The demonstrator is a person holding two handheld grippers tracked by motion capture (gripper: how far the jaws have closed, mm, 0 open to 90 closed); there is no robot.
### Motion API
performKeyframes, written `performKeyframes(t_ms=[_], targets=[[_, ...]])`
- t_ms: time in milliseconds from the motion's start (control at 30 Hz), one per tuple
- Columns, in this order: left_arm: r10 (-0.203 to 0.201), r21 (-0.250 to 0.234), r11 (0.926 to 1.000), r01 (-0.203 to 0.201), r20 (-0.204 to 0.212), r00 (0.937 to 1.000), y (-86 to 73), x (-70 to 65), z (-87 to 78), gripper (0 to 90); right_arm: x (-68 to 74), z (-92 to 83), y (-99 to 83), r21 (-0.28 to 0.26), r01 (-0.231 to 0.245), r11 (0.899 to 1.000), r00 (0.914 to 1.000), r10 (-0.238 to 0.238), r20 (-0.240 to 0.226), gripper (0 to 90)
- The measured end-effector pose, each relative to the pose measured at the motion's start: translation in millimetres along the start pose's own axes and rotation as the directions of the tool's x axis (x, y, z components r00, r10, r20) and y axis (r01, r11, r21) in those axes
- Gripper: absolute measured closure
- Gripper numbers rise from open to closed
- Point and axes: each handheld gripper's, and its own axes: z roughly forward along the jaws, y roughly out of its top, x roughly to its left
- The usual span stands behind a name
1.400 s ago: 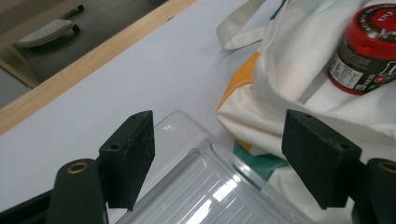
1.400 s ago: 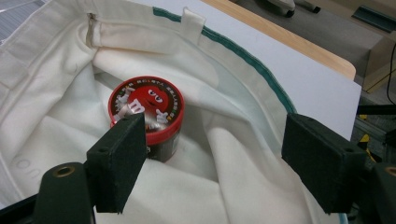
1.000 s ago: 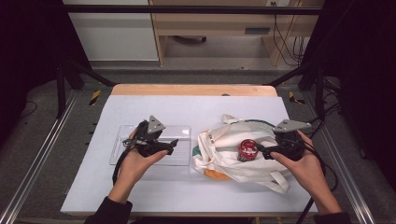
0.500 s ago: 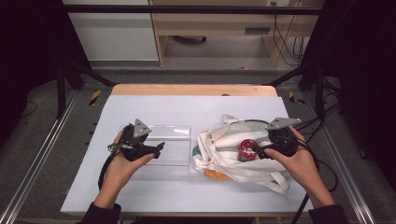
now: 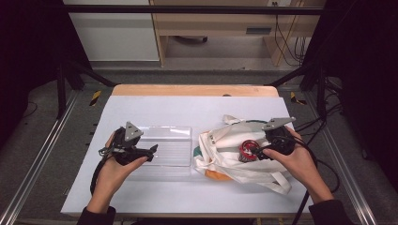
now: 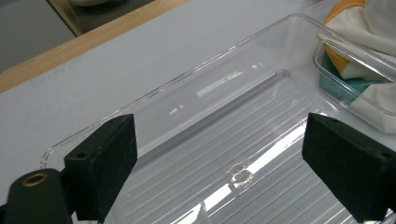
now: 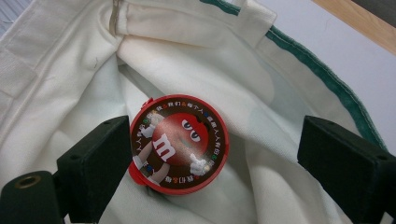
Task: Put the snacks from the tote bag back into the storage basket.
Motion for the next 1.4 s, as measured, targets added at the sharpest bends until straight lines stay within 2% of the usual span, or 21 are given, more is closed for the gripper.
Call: performKeyframes(t_ms=[200, 567, 667, 900, 1133, 1400], targets=[[-0.015, -0.011, 0.9998, 0.015, -0.004, 0.9999, -0.2, 3.8, -3.7, 10.1, 0.3, 0.4, 1.7, 0.013, 0.003, 1.000, 1.0000, -0.003, -0.008, 11.2], [-0.017, -0.009, 0.9998, 0.017, -0.004, 0.9998, -2.3, 6.8, -3.9, 10.1, 5.4, 10.6, 9.1, 0.066, 0.075, 0.995, 0.9940, -0.069, -0.085, 12.1], [-0.021, -0.011, 0.9997, 0.021, -0.003, 0.9998, -2.5, 7.3, -4.6, 10.2, 6.3, 14.3, 11.1, 0.076, 0.087, 0.993, 0.9926, -0.080, -0.091, 12.1], [-0.020, -0.002, 0.9998, 0.020, -0.006, 0.9998, -4.0, 9.2, -3.8, 10.2, 9.4, 23.1, 9.8, 0.142, 0.129, 0.981, 0.9865, -0.112, -0.120, 12.1], [-0.020, 0.001, 0.9998, 0.020, -0.005, 0.9998, -4.5, 10.0, -3.5, 10.2, 5.2, 29.1, 7.5, 0.167, 0.135, 0.977, 0.9856, -0.116, -0.124, 12.8], [-0.021, 0.001, 0.9998, 0.021, -0.006, 0.9998, -4.9, 9.0, -2.8, 10.3, 5.8, 36.1, 7.8, 0.195, 0.148, 0.970, 0.9816, -0.120, -0.148, 15.0]])
